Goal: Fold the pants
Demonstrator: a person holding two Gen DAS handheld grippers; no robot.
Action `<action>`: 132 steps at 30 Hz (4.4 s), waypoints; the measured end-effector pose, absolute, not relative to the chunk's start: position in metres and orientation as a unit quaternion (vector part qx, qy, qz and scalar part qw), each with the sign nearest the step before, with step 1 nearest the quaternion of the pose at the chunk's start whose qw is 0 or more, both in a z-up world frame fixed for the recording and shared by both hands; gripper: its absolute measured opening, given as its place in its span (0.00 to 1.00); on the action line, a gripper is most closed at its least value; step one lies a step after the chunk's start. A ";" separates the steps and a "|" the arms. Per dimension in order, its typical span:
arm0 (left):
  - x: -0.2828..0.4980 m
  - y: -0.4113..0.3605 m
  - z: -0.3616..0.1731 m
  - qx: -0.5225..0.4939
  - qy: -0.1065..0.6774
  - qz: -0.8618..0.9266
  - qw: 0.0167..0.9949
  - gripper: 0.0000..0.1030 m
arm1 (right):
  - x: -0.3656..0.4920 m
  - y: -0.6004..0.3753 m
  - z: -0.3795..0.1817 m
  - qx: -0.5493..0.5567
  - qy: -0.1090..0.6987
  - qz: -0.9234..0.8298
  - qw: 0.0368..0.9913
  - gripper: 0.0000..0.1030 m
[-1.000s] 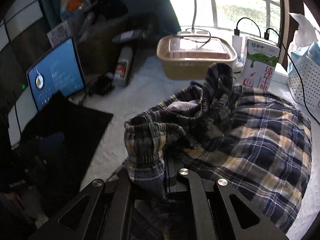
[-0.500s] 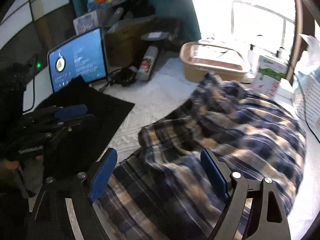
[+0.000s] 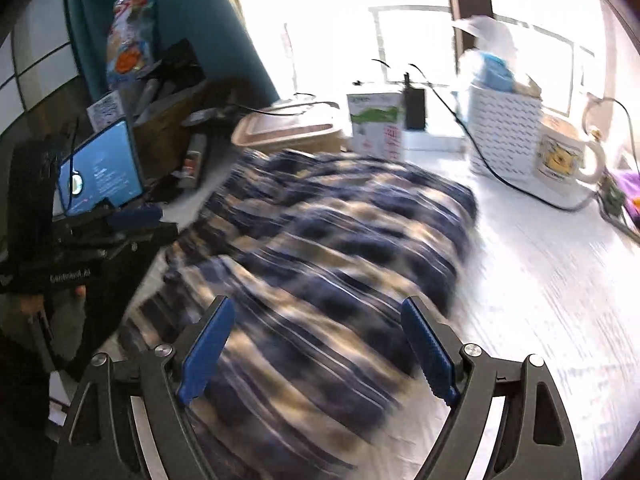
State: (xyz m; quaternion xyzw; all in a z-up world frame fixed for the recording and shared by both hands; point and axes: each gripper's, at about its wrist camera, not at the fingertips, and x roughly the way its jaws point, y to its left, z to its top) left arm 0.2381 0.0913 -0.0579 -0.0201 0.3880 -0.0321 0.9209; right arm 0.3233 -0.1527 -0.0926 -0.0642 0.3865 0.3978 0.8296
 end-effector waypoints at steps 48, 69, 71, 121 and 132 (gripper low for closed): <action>0.312 0.137 -0.067 -0.071 0.411 -0.048 0.908 0.50 | 0.315 -0.210 -0.102 -0.110 0.375 0.356 0.849 0.84; 0.358 0.153 -0.101 -0.100 0.463 -0.126 0.872 0.35 | 0.378 -0.189 -0.086 -0.089 0.363 0.328 0.868 0.84; 0.360 0.154 -0.096 -0.101 0.474 -0.129 0.865 0.36 | 0.383 -0.188 -0.083 -0.087 0.358 0.328 0.870 0.84; 0.216 0.122 -0.067 -0.083 0.468 -0.080 0.876 0.72 | 0.244 -0.173 -0.098 -0.140 0.401 0.378 0.823 0.53; 0.182 0.061 -0.081 -0.061 0.483 -0.115 0.866 0.72 | 0.230 -0.167 -0.114 -0.171 0.385 0.358 0.833 0.11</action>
